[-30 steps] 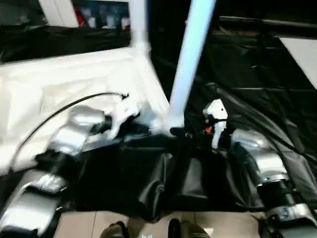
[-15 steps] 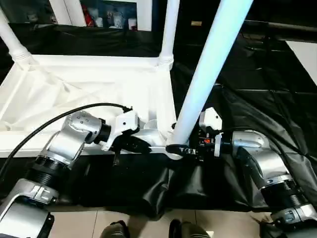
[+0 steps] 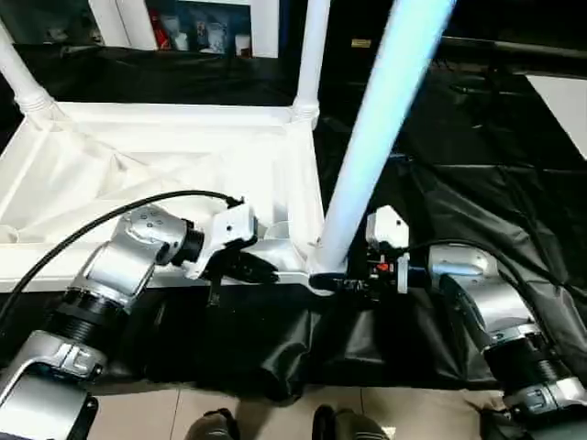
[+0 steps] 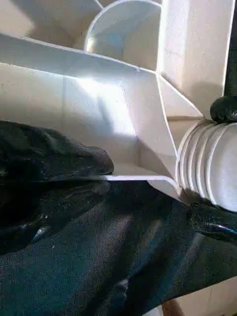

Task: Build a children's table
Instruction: Rotate leg to tighten

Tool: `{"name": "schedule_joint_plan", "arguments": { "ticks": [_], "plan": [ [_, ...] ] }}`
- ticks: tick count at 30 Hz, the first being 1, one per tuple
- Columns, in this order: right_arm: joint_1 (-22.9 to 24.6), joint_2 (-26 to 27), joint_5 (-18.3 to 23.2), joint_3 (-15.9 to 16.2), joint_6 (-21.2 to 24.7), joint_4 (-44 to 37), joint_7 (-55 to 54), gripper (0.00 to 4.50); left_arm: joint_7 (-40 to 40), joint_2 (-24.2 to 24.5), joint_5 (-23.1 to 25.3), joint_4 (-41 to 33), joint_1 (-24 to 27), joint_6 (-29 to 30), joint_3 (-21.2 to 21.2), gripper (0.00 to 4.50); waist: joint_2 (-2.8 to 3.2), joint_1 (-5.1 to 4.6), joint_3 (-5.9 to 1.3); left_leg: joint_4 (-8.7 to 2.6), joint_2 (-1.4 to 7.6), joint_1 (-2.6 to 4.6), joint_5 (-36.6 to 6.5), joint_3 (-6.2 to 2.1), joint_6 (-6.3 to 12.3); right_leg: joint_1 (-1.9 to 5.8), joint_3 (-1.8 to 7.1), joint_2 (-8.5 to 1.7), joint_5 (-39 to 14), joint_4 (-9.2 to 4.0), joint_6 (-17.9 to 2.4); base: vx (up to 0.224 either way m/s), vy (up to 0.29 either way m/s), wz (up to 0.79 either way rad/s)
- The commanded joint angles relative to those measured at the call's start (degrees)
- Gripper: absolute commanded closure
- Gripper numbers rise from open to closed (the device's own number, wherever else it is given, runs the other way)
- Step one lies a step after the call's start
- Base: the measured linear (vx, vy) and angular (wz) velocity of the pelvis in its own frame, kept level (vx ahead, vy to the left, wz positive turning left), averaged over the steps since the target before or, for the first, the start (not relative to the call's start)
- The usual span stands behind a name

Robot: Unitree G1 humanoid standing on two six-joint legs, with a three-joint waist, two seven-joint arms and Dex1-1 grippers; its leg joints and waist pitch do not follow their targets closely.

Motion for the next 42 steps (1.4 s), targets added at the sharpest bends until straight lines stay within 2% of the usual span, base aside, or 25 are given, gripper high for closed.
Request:
{"name": "schedule_joint_plan", "arguments": {
  "ticks": [1,6,10,13,14,15,16,17,19,21,23,24,25,26,28,31,33,35,36,40,41,42],
  "plan": [
    [-0.2,-0.5,-0.3,-0.2,0.0,0.8,-0.3,1.61,-1.8,0.1,0.5,-0.2,1.6,0.9,-2.7,4.5,0.11,0.13,-4.22,-2.57,3.33,0.68,1.4,-1.23,9.68,4.44,3.34,-4.96,6.6,-2.46,-17.8,0.0,0.0,0.0],
    [-0.4,-0.3,-0.1,-0.4,-0.5,1.6,-0.5,1.77,-1.9,0.1,0.6,0.2,1.4,1.1,-2.7,4.5,0.05,0.11,-4.22,-2.49,3.28,0.66,1.5,-1.23,9.71,4.43,3.36,-4.95,6.5,-2.42,-17.7,0.0,0.0,0.0],
    [0.0,0.2,-0.2,-0.6,-0.8,1.5,-1.0,1.78,-1.2,-0.2,0.6,0.5,1.3,1.3,-2.4,4.5,0.03,0.09,-4.12,-2.54,3.28,0.65,0.3,-1.25,9.1,4.39,3.39,-4.99,4.3,-2.64,-17.4,0.0,0.0,0.0],
    [0.7,1.5,-0.7,-1.1,-1.5,1.9,-3.9,1.78,2.8,-1.4,1.8,2.2,0.8,2.3,-1.7,4.5,0.03,0.05,-3.94,-2.6,3.3,0.64,-0.7,-1.28,8.45,4.27,3.44,-5.07,2.3,-2.96,-17.0,0.0,0.0,0.0],
    [0.6,3.2,-2.1,-1.7,-1.1,3.6,-8.9,1.78,6.1,-2.8,2.1,4.0,0.2,2.8,-0.6,4.5,0.07,-0.04,-3.89,-2.6,3.31,0.61,-1.2,-1.25,8.16,4.13,3.46,-5.07,1.3,-3.04,-16.9,0.0,0.0,0.0],
    [0.7,4.2,-2.5,-2.2,-1.4,4.5,-11.2,1.78,7.4,-3.4,2.2,4.6,0.0,3.0,-0.3,4.5,-0.02,-0.11,-3.52,-2.85,3.19,0.68,-3.6,-1.26,6.81,3.93,3.38,-5.03,-3.5,-3.76,-16.3,0.0,0.0,0.0],
    [1.0,6.5,-3.3,-3.2,-1.4,5.9,-16.9,1.78,11.3,-5.1,2.8,6.1,-0.6,3.1,0.5,4.5,-0.15,-0.15,-3.48,-2.96,3.1,0.69,-6.1,-1.41,5.09,4.05,3.47,-5.25,-8.9,-4.28,-15.0,0.0,0.0,0.0],
    [1.0,6.5,-3.3,-3.2,-1.4,5.9,-16.9,1.78,11.3,-5.1,2.8,6.1,-0.6,3.1,0.5,4.5,-0.17,-0.2,-3.4,-3.07,3.16,0.72,-6.9,-1.47,4.38,4.0,3.49,-5.34,-11.0,-4.5,-14.4,0.0,0.0,0.0],
    [1.1,9.2,-3.8,-4.4,-1.3,7.3,-22.6,1.78,15.5,-7.0,3.5,7.6,-1.3,3.6,1.3,4.5,-0.09,-0.39,-3.09,-3.48,3.23,0.86,-9.4,-1.7,2.61,3.52,3.45,-5.24,-18.0,-5.18,-11.5,0.0,0.0,0.0],
    [0.6,11.6,-4.4,-5.5,-1.0,9.1,-28.5,1.78,19.2,-8.8,4.3,9.3,-2.2,4.2,1.7,4.5,0.02,-0.41,-3.03,-3.64,3.31,1.05,-10.3,-1.74,2.16,3.27,3.5,-5.3,-20.0,-5.5,-10.9,0.0,0.0,0.0],
    [-1.3,15.4,-5.3,-7.5,-0.3,13.5,-38.5,1.78,26.5,-12.3,5.2,12.6,-4.1,5.2,3.0,4.5,0.08,-0.59,-2.93,-3.96,3.28,1.22,-11.7,-1.84,1.48,3.04,3.4,-5.23,-21.9,-5.84,-10.2,0.0,0.0,0.0],
    [-3.3,17.6,-6.0,-9.0,0.7,17.7,-46.4,1.78,31.4,-15.0,5.4,15.1,-5.6,6.3,4.1,4.5,0.32,-0.59,-2.83,-4.19,3.3,1.51,-12.4,-1.94,0.65,2.86,3.35,-5.33,-23.4,-6.11,-9.9,0.0,0.0,0.0],
    [-3.3,17.6,-6.0,-9.0,0.7,17.7,-46.4,1.78,31.4,-15.0,5.4,15.1,-5.6,6.3,4.1,4.5,0.25,-0.78,-2.78,-4.2,3.14,1.51,-12.7,-1.95,0.2,2.84,3.26,-5.25,-24.2,-6.16,-9.9,0.0,0.0,0.0],
    [-4.2,18.5,-6.3,-9.6,1.1,19.4,-49.5,1.78,33.4,-16.1,5.6,16.0,-6.2,6.5,4.4,4.5,0.09,-0.63,-2.63,-4.33,3.01,1.45,-13.8,-2.18,-0.24,3.06,3.26,-5.4,-26.5,-6.44,-8.9,0.0,0.0,0.0],
    [-6.4,20.8,-6.0,-11.4,1.0,23.3,-55.5,1.78,36.8,-18.3,6.1,18.2,-7.5,6.5,4.7,4.5,0.12,-0.67,-2.64,-4.46,3.16,1.73,-14.9,-2.14,-0.08,2.65,3.48,-5.46,-27.0,-6.71,-7.8,0.0,0.0,0.0],
    [-9.6,23.7,-8.5,-10.7,-0.4,27.9,-60.7,1.78,40.1,-20.7,7.2,21.9,-9.4,5.5,4.4,4.5,0.0,-0.65,-2.77,-4.48,2.95,1.65,-15.1,-2.2,0.06,2.68,3.43,-5.41,-26.5,-6.67,-7.2,0.0,0.0,0.0],
    [-9.7,24.5,-8.0,-10.3,-1.1,27.4,-58.2,1.78,39.1,-20.6,7.5,21.6,-9.3,5.2,3.7,4.5,-0.04,-0.45,-2.72,-4.48,2.93,1.63,-15.3,-2.09,0.75,2.62,3.55,-5.51,-26.1,-6.83,-6.6,0.0,0.0,0.0],
    [-9.7,24.9,-7.3,-10.5,-1.9,26.9,-56.0,1.78,37.9,-20.4,8.1,21.5,-9.2,4.9,3.2,4.5,-0.09,-0.39,-2.85,-4.56,3.01,1.31,-14.4,-2.12,1.41,2.87,3.56,-5.53,-24.6,-6.61,-6.7,0.0,0.0,0.0],
    [-9.6,25.1,-6.9,-10.7,-2.0,26.4,-55.5,1.22,37.4,-20.2,8.2,21.3,-9.1,4.7,2.9,4.5,-0.11,-0.34,-2.82,-4.54,3.04,1.4,-14.3,-2.05,1.72,2.77,3.6,-5.55,-24.3,-6.66,-6.8,0.0,0.0,0.0],
    [-9.1,23.4,-8.4,-8.8,-3.5,24.9,-54.2,1.02,35.0,-19.0,8.6,20.9,-8.5,5.0,1.7,4.5,-0.09,-0.39,-2.8,-4.69,3.13,1.24,-13.8,-2.09,1.95,2.82,3.53,-5.56,-23.9,-6.61,-7.4,0.0,0.0,0.0],
    [-8.8,22.6,-8.4,-8.8,-3.4,24.0,-53.9,0.73,33.9,-18.3,8.8,20.8,-8.2,4.8,1.2,4.5,-0.04,-0.37,-2.74,-4.74,3.16,1.25,-13.9,-2.1,1.96,2.79,3.53,-5.56,-24.0,-6.63,-7.4,0.0,0.0,0.0],
    [-8.5,21.9,-8.6,-8.5,-3.3,22.9,-53.3,0.65,33.3,-17.9,8.8,20.6,-8.1,4.9,1.0,4.5,-0.19,-0.43,-2.69,-4.73,3.13,1.27,-14.2,-2.01,2.02,2.75,3.57,-5.47,-24.3,-6.68,-7.3,0.0,0.0,0.0]
  ]
}}
